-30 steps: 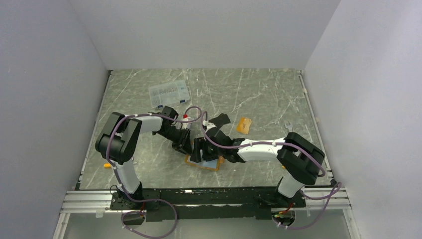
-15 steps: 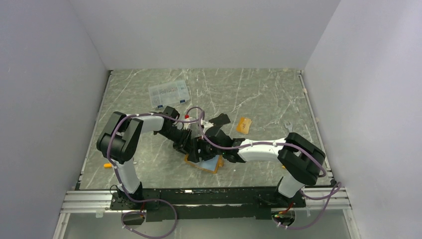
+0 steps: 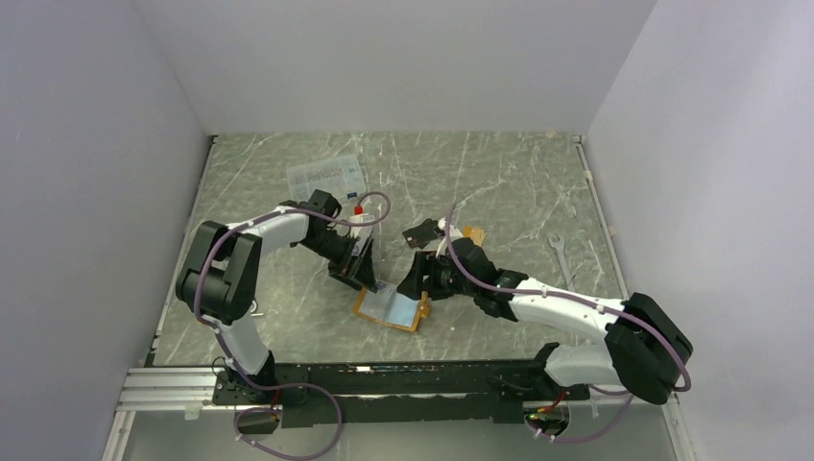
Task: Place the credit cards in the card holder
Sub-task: Move the credit card to the center of the board.
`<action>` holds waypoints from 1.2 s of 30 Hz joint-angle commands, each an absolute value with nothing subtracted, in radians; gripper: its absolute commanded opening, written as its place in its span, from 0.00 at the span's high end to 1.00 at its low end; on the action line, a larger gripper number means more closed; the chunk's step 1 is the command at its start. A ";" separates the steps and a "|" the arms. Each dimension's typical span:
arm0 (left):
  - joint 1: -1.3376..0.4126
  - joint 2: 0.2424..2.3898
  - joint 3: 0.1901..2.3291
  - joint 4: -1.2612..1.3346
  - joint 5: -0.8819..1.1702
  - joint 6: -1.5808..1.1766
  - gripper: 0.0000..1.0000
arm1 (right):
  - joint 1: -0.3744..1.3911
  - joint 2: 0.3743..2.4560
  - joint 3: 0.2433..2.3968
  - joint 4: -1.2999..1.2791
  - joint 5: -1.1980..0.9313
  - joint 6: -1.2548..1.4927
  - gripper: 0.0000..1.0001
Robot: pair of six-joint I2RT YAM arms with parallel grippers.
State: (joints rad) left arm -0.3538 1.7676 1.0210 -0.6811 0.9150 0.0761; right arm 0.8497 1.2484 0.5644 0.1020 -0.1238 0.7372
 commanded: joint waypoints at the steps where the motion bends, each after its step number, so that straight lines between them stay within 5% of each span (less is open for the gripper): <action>1: -0.352 1.698 1.109 -0.807 0.859 0.196 0.01 | 0.777 1.202 0.592 0.024 -0.114 0.718 0.29; 10: -0.350 1.615 1.323 -0.916 0.658 0.256 0.01 | 0.669 1.237 0.693 -0.086 -0.106 0.666 0.28; 14: -0.357 1.657 1.476 -0.994 0.570 0.258 0.12 | 0.617 1.266 0.740 -0.119 -0.097 0.659 0.26; 18: -0.377 1.670 1.573 -1.005 0.511 0.229 0.13 | 0.557 1.308 0.769 -0.115 -0.127 0.658 0.20; 20: -0.374 1.629 1.630 -0.993 0.585 0.191 0.18 | 0.528 1.321 0.776 -0.097 -0.166 0.661 0.17; 21: -0.372 1.577 1.625 -0.956 0.705 0.182 0.03 | 0.509 1.317 0.763 -0.066 -0.202 0.664 0.13; 24: -0.392 1.446 1.557 -0.690 0.793 0.104 0.00 | 0.471 1.298 0.742 -0.023 -0.225 0.659 0.06; 26: -0.400 1.597 1.692 -0.812 0.806 0.062 0.01 | 0.452 1.291 0.746 -0.037 -0.232 0.644 0.04; 29: -0.410 1.901 1.979 -1.218 1.082 0.271 0.01 | 0.429 1.298 0.751 -0.048 -0.247 0.643 0.00; 34: -0.428 1.606 1.510 -0.577 0.816 0.079 0.01 | 0.392 1.306 0.727 -0.006 -0.265 0.675 0.00; 36: -0.461 1.558 1.491 -0.533 0.662 0.086 0.01 | 0.379 1.323 0.728 -0.005 -0.275 0.687 0.00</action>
State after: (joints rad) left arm -0.4225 1.7454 1.5871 -0.7708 0.8562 0.1425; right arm 0.4049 1.3163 0.7307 -0.0673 -0.2420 0.6659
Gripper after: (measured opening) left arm 0.994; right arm 0.997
